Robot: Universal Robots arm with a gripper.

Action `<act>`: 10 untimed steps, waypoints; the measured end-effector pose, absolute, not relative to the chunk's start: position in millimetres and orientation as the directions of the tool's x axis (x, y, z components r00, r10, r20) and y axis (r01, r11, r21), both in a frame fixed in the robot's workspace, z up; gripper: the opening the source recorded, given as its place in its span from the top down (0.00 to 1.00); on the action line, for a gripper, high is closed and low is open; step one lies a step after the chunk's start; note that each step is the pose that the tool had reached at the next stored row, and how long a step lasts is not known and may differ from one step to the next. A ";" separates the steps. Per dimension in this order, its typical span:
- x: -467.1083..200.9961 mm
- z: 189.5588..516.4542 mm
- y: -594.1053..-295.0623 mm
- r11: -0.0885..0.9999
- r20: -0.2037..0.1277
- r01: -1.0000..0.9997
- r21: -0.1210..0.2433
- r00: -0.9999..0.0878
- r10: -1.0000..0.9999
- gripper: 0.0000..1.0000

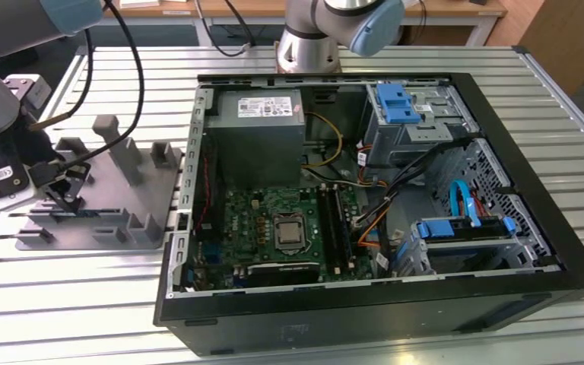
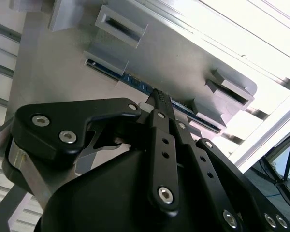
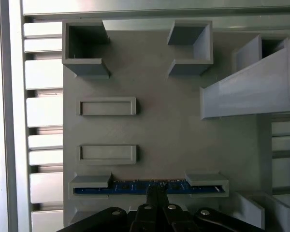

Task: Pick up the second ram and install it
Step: 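Pick up the second ram and move it above second insertion slot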

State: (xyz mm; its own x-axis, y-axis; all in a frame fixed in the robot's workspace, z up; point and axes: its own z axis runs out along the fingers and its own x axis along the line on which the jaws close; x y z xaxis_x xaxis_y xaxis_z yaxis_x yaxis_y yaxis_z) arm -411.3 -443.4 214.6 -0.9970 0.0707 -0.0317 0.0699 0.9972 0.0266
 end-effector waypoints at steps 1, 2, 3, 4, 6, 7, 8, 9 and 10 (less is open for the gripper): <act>-411.3 214.6 -443.3 0.997 -0.032 0.070 0.027 -0.997 0.071 0.90; -411.3 214.6 -443.4 0.997 -0.032 0.069 0.027 -0.997 0.070 0.90; -411.3 214.6 -443.4 0.997 -0.032 0.068 0.027 -0.997 0.069 0.90; -411.3 214.6 -443.3 0.997 -0.032 0.067 0.027 -0.997 0.068 0.90; -411.3 214.6 -443.3 0.998 -0.032 0.058 0.027 -0.998 0.059 0.90; -411.2 214.6 -443.4 0.998 -0.032 0.051 0.027 -0.998 0.052 0.90; -411.3 214.6 -443.4 0.999 -0.032 0.041 0.027 -0.999 0.042 0.90; -411.3 214.6 -443.4 0.999 -0.032 0.026 0.027 -0.999 0.027 0.90; -411.3 214.6 -443.3 1.000 -0.032 0.011 0.027 -0.999 0.012 0.90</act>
State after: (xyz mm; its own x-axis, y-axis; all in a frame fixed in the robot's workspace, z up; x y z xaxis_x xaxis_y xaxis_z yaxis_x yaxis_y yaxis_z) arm -411.3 -443.3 214.6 -0.9994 0.0119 -0.0318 0.0111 0.9996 0.0266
